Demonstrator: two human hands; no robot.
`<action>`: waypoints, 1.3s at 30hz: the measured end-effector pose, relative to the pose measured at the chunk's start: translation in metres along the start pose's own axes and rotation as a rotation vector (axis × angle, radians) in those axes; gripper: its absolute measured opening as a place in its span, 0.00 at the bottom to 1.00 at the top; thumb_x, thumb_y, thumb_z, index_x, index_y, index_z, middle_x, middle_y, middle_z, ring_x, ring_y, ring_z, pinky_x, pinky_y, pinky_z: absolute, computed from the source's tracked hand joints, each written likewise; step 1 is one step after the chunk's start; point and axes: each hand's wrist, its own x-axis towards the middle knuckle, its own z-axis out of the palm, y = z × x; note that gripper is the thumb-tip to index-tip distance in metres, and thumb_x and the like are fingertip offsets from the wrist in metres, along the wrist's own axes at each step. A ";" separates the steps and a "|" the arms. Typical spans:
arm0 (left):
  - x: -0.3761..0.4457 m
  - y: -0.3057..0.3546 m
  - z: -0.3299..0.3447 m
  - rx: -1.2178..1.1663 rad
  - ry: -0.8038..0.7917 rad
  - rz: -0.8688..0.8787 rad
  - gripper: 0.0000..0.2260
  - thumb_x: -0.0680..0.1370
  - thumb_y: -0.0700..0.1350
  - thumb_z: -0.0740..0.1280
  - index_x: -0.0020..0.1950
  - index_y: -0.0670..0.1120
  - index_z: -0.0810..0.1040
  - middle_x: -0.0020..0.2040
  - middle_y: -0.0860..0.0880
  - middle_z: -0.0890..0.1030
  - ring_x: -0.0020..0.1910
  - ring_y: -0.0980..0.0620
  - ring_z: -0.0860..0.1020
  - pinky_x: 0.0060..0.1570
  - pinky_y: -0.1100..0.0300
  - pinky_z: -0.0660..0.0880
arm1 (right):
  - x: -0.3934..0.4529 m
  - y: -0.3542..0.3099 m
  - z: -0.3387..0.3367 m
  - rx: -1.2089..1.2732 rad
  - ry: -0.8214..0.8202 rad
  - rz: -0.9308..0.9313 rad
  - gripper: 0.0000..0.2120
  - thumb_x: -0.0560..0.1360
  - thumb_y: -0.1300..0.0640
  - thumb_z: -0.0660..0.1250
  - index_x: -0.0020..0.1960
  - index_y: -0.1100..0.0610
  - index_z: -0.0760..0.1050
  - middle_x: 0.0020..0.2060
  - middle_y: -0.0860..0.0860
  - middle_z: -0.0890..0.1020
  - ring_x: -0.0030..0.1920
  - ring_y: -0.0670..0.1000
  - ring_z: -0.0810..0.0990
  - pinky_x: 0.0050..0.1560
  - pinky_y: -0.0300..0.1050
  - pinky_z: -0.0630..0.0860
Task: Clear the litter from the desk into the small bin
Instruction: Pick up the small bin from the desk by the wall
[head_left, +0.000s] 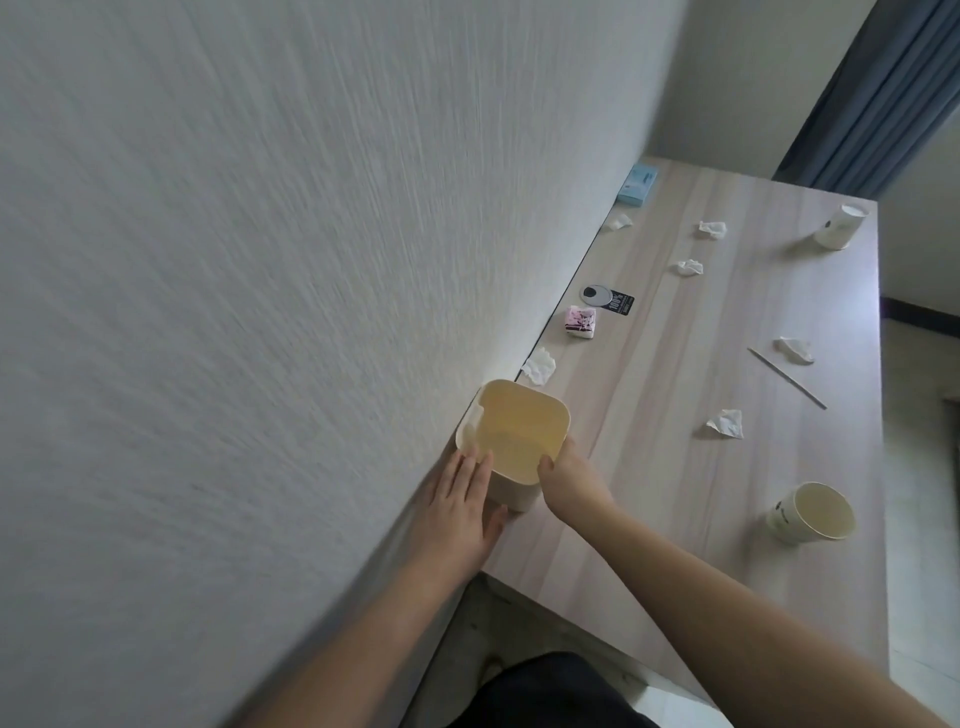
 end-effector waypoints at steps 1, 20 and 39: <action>0.001 -0.002 -0.001 -0.016 0.016 0.004 0.35 0.77 0.65 0.41 0.80 0.47 0.46 0.81 0.46 0.51 0.79 0.48 0.47 0.74 0.54 0.44 | 0.002 0.000 -0.001 0.020 -0.009 0.013 0.17 0.79 0.53 0.53 0.65 0.57 0.63 0.48 0.54 0.78 0.44 0.58 0.80 0.45 0.53 0.79; 0.044 0.002 -0.003 -1.278 -0.101 -0.491 0.24 0.80 0.59 0.57 0.73 0.50 0.69 0.65 0.56 0.76 0.64 0.53 0.75 0.62 0.55 0.70 | 0.000 0.039 -0.039 0.040 -0.112 0.026 0.12 0.77 0.59 0.50 0.59 0.56 0.66 0.35 0.57 0.83 0.31 0.53 0.83 0.31 0.42 0.75; 0.073 0.058 -0.007 -1.228 -0.536 -0.398 0.20 0.73 0.58 0.71 0.58 0.47 0.77 0.56 0.45 0.82 0.51 0.49 0.80 0.46 0.55 0.73 | -0.066 0.097 -0.090 0.050 0.114 0.025 0.14 0.81 0.52 0.51 0.64 0.47 0.67 0.35 0.48 0.81 0.30 0.42 0.80 0.30 0.38 0.73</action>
